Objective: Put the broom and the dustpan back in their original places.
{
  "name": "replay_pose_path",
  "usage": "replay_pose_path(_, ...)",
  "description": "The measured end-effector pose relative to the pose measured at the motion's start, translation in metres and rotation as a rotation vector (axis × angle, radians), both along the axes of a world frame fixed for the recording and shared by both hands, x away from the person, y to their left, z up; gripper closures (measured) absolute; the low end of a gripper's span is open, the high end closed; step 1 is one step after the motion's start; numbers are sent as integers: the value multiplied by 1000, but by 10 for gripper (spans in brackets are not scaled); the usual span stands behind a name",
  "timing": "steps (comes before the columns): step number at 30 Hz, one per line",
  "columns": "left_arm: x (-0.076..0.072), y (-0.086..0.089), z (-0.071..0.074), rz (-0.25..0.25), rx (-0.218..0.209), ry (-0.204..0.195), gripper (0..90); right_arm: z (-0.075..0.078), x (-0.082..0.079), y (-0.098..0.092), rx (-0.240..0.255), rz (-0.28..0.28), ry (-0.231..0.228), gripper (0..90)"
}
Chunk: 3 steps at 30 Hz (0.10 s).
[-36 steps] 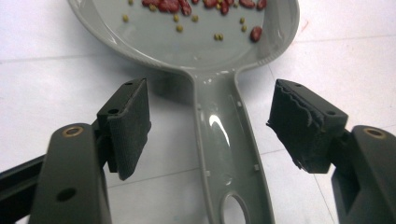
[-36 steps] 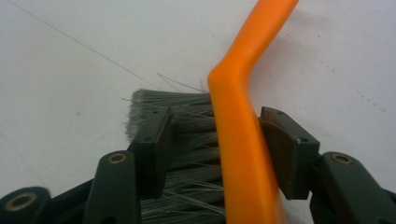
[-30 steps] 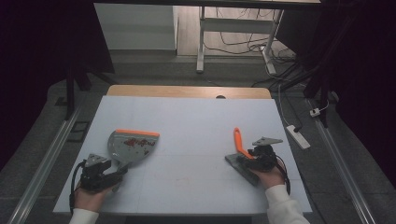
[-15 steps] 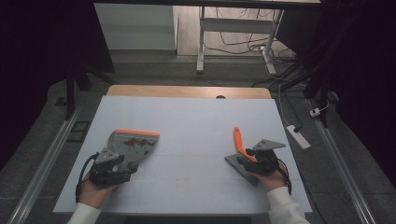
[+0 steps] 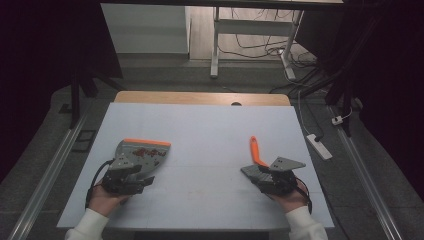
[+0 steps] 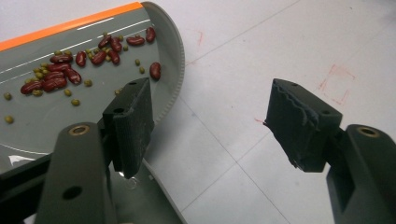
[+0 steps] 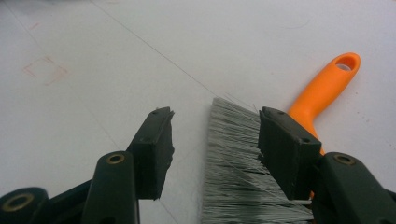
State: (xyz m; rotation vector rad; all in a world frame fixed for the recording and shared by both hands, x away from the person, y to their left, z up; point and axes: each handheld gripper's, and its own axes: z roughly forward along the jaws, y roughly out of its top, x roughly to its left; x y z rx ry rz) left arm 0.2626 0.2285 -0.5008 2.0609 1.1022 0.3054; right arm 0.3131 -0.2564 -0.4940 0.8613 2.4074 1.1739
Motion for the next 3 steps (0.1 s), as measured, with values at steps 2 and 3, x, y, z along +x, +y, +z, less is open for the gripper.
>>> replay_pose_path(2, -1, -1, 1, -2, -4, -3, 333, 0, -1, -1, 12, 2, -2, 444)
replay_pose_path(3, -2, -1, 1, -2, -2, -4, 333, 1, -2, -1, 12, 2, -5, 444)
